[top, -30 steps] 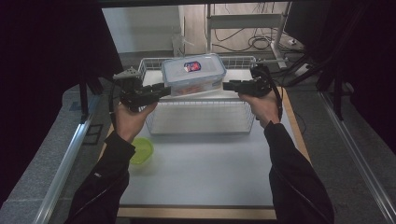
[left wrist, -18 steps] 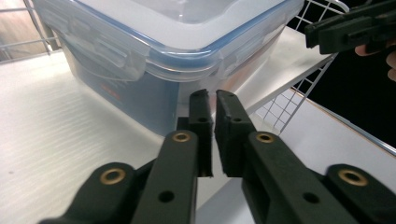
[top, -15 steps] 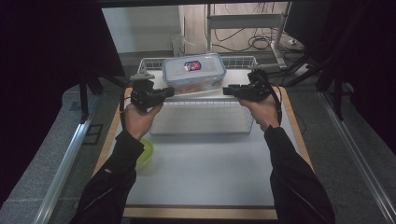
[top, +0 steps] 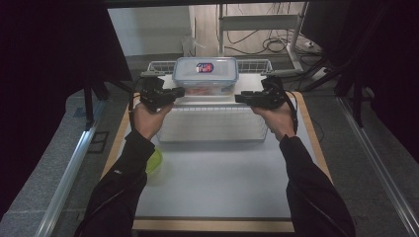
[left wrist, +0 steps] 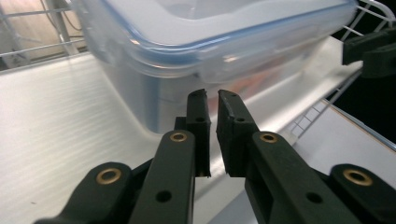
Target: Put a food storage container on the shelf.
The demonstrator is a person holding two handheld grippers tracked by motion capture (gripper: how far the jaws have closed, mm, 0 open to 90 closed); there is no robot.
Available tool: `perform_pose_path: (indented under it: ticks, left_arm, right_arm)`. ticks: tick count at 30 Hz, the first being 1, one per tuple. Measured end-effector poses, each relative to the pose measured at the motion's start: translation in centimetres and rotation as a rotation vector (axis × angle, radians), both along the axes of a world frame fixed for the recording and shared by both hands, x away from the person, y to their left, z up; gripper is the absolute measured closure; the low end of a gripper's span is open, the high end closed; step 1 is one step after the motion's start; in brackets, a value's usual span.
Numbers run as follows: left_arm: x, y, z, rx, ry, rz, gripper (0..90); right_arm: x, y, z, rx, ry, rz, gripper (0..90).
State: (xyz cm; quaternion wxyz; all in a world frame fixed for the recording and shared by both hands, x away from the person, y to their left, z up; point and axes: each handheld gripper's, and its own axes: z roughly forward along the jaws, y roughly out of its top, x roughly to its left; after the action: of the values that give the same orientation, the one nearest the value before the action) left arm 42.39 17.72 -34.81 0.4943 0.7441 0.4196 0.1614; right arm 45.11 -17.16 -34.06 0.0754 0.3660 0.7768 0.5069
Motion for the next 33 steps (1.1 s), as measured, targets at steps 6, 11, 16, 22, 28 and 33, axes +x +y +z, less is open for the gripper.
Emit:
perform_pose_path:
  ticks: [6, 11, 16, 22, 28, 33]
  left_arm:
    - [-1.6, -0.1, -0.2, 0.017, -0.017, -0.026, 70.0]
    - [-3.6, 0.1, -0.8, 0.03, -0.043, -0.056, 55.6]
    - [-5.2, 0.0, -1.7, 0.045, -0.06, -0.072, 42.6]
    - [-7.0, -0.3, -3.5, 0.089, -0.071, -0.091, 29.6]
    - [-8.4, -0.5, -5.2, 0.122, -0.063, -0.122, 22.6]
    - [-10.0, -0.7, -6.1, 0.103, -0.054, -0.149, 16.4]
  right_arm:
    - [-0.9, 0.2, 0.0, -0.017, -0.034, 0.011, 54.2]
    - [-1.8, -0.1, -0.4, -0.033, -0.061, 0.017, 47.0]
    - [-3.0, -0.5, -1.1, -0.05, -0.072, 0.03, 39.9]
    - [-4.6, -0.9, -2.3, -0.078, -0.085, 0.044, 32.4]
    - [-6.6, -0.8, -3.5, -0.103, -0.103, 0.067, 24.7]
    - [-8.3, -0.7, -4.5, -0.121, -0.123, 0.086, 17.4]
